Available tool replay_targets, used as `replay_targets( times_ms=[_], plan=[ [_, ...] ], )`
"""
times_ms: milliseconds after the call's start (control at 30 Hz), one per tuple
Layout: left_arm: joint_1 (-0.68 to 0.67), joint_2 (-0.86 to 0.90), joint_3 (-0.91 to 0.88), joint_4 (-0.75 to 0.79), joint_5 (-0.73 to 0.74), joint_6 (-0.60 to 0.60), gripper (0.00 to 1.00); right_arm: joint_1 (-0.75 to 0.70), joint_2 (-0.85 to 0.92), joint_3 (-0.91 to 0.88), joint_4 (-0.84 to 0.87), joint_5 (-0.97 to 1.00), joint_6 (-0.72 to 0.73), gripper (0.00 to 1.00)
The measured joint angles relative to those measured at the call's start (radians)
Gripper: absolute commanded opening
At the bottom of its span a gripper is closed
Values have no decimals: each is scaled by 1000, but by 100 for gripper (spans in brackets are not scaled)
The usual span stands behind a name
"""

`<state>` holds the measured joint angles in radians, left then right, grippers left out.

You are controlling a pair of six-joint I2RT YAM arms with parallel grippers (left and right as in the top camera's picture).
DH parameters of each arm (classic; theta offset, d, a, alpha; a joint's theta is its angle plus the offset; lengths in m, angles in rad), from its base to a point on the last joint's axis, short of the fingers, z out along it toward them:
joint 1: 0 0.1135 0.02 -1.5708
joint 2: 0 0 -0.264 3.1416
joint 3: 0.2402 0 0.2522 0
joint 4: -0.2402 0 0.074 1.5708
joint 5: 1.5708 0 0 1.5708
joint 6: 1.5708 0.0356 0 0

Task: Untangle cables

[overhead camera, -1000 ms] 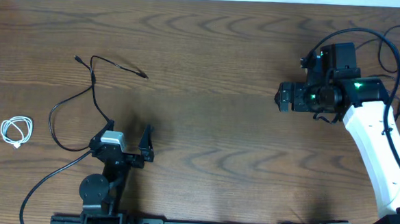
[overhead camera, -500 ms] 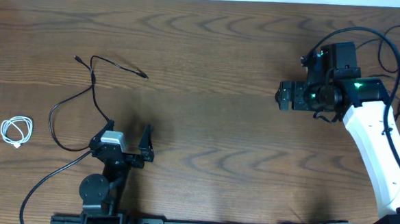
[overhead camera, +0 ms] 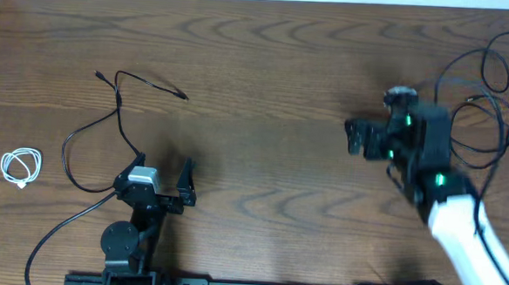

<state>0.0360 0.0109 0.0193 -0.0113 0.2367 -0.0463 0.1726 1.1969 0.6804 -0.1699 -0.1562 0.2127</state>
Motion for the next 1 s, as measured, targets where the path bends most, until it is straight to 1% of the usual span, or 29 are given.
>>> replay_targets(
  times_ms=[167, 267, 400, 467, 567, 767, 1000],
  plan=[
    [0, 0, 1, -2, 0, 0, 96, 0, -154, -312, 307, 0, 40, 99],
    [0, 0, 1, -3, 0, 0, 96, 0, -218, -438, 432, 2, 47, 99],
    [0, 0, 1, -2, 0, 0, 96, 0, -308, -565, 529, 21, 50, 99],
    [0, 0, 1, -3, 0, 0, 96, 0, -367, -624, 552, 34, 51, 99],
    [0, 0, 1, -3, 0, 0, 96, 0, -454, -670, 486, 55, 51, 99],
    [0, 0, 1, -3, 0, 0, 96, 0, -597, -674, 391, 93, 51, 99],
    [0, 0, 1, -3, 0, 0, 96, 0, -773, -674, 185, 139, 51, 99]
  ],
)
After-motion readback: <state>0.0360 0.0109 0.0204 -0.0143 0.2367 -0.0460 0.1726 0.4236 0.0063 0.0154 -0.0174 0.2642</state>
